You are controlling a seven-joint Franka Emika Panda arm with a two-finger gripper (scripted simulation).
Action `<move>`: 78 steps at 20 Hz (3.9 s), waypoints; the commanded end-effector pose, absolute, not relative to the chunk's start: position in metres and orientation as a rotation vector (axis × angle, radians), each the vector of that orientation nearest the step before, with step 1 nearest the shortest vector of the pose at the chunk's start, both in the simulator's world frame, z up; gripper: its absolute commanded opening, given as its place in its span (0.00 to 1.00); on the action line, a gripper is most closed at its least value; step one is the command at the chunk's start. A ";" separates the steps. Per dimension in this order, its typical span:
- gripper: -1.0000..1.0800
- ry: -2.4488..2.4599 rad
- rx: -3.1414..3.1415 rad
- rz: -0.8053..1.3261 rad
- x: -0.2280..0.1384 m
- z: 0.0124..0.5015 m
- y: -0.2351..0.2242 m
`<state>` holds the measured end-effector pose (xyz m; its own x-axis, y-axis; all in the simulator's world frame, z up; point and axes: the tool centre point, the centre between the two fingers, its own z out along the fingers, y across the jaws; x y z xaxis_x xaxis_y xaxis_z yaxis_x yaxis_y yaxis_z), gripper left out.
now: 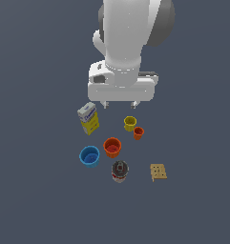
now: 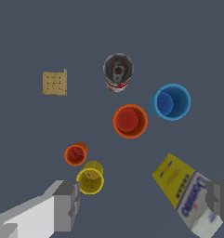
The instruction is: Pick up a designated object from a clutter of objects.
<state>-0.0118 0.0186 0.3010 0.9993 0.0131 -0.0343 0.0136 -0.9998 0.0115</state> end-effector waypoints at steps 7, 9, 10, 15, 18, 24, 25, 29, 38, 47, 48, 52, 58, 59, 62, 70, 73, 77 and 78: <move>0.96 -0.004 3.125 -0.047 -0.005 0.301 0.008; 0.96 -0.015 3.123 -0.044 -0.003 0.301 0.003; 0.96 -0.019 3.123 -0.044 -0.003 0.302 0.001; 0.96 -0.019 3.123 -0.044 -0.003 0.301 0.000; 0.96 -0.018 3.122 -0.043 0.001 0.299 0.003; 0.96 -0.017 3.117 -0.039 0.019 0.286 0.016; 0.96 -0.016 3.117 -0.038 0.022 0.282 0.019; 0.96 -0.014 3.114 -0.033 0.041 0.265 0.035; 0.96 -0.008 3.113 -0.018 0.088 0.205 0.089; 0.96 -0.008 3.124 -0.005 0.120 0.130 0.149; 0.96 -0.009 3.126 -0.005 0.122 0.123 0.155; 0.96 -0.012 3.132 -0.002 0.128 0.096 0.175; 0.96 -0.016 3.139 0.000 0.131 0.070 0.194; 0.96 -0.016 3.140 0.000 0.131 0.067 0.196; 0.96 -0.017 3.141 0.000 0.131 0.062 0.200; 0.96 -0.016 3.141 -0.002 0.131 0.052 0.200; 0.96 -0.017 3.141 -0.001 0.130 0.037 0.200; 0.96 -0.017 3.141 0.000 0.130 0.017 0.200; 0.96 -0.017 3.141 0.000 0.130 0.014 0.201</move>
<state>0.1298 0.2004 0.0198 0.9999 -0.0108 -0.0014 -0.0108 -0.9999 0.0006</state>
